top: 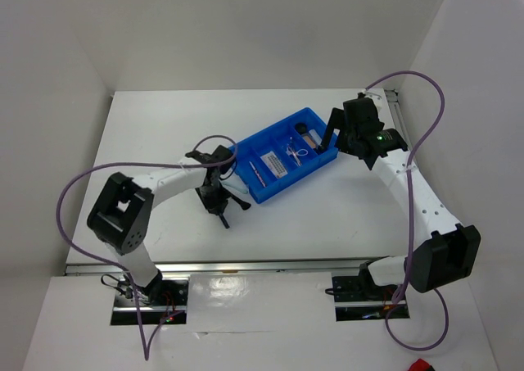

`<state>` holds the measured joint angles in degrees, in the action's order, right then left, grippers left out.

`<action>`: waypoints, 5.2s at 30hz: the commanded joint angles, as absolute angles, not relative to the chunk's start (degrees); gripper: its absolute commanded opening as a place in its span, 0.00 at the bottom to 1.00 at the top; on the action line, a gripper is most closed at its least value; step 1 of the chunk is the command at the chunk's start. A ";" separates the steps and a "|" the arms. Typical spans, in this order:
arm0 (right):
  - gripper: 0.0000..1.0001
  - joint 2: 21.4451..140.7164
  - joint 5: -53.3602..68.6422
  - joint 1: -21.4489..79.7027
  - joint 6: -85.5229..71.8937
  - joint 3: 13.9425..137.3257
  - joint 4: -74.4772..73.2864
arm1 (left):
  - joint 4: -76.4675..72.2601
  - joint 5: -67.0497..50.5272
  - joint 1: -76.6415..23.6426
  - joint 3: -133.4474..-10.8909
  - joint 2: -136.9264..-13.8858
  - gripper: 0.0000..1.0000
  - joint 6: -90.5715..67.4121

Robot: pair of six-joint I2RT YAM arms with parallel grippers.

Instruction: Organize the makeup

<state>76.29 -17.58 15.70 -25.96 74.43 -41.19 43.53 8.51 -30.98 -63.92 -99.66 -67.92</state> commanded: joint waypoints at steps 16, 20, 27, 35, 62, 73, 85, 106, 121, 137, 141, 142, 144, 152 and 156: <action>1.00 75.15 -18.45 15.29 -25.84 74.71 -40.34 | 49.75 9.05 -31.90 -102.90 -107.03 0.00 -63.89; 1.00 74.62 -18.98 14.77 -25.84 74.09 -40.86 | 50.27 9.05 -31.90 -107.66 -113.37 0.00 -63.90; 1.00 74.09 -19.51 14.77 -25.31 74.09 -40.87 | 49.67 9.23 -31.90 -105.21 -115.58 0.38 -65.22; 1.00 73.57 -18.98 14.77 -25.31 73.56 -40.87 | 48.52 8.70 -32.43 -104.68 -112.33 0.82 -64.16; 1.00 71.72 -18.37 14.24 -25.31 71.98 -41.84 | 41.32 6.33 -28.12 -69.62 -98.17 0.67 -71.28; 1.00 72.33 -18.37 14.24 -25.31 71.98 -41.31 | 40.25 5.80 -27.60 -68.82 -99.93 0.62 -72.33; 1.00 72.86 -16.79 14.24 -25.31 71.98 -40.78 | 37.09 7.65 -27.60 -72.07 -107.66 0.54 -71.72; 1.00 73.92 -16.70 14.24 -25.31 71.98 -40.25 | 49.22 13.88 -27.60 -72.59 -92.48 0.00 -73.04; 1.00 73.39 -17.23 14.24 -25.31 71.98 -40.34 | 49.65 13.36 -32.43 -106.07 -113.01 0.00 -69.17; 1.00 72.86 -18.37 13.71 -24.17 71.98 -40.34 | 46.58 11.78 -32.96 -102.83 -112.41 0.70 -66.54; 1.00 72.86 -18.37 13.71 -24.17 72.51 -40.34 | 46.58 11.25 -33.49 -104.67 -110.48 0.72 -65.21; 1.00 72.86 -17.85 13.71 -24.17 72.51 -40.34 | 46.58 11.86 -34.27 -105.20 -109.17 0.72 -63.82; 1.00 72.86 -17.84 13.71 -24.17 72.51 -40.34 | 46.58 13.26 -34.98 -106.25 -107.41 0.72 -63.03; 0.95 73.48 -13.55 16.33 -22.33 76.01 -40.34 | 49.30 22.40 -35.60 -110.21 -99.68 0.60 -58.89; 0.84 78.28 -14.41 30.73 -21.18 81.18 -39.02 | 52.73 29.43 -33.23 -108.73 -92.92 0.55 -55.82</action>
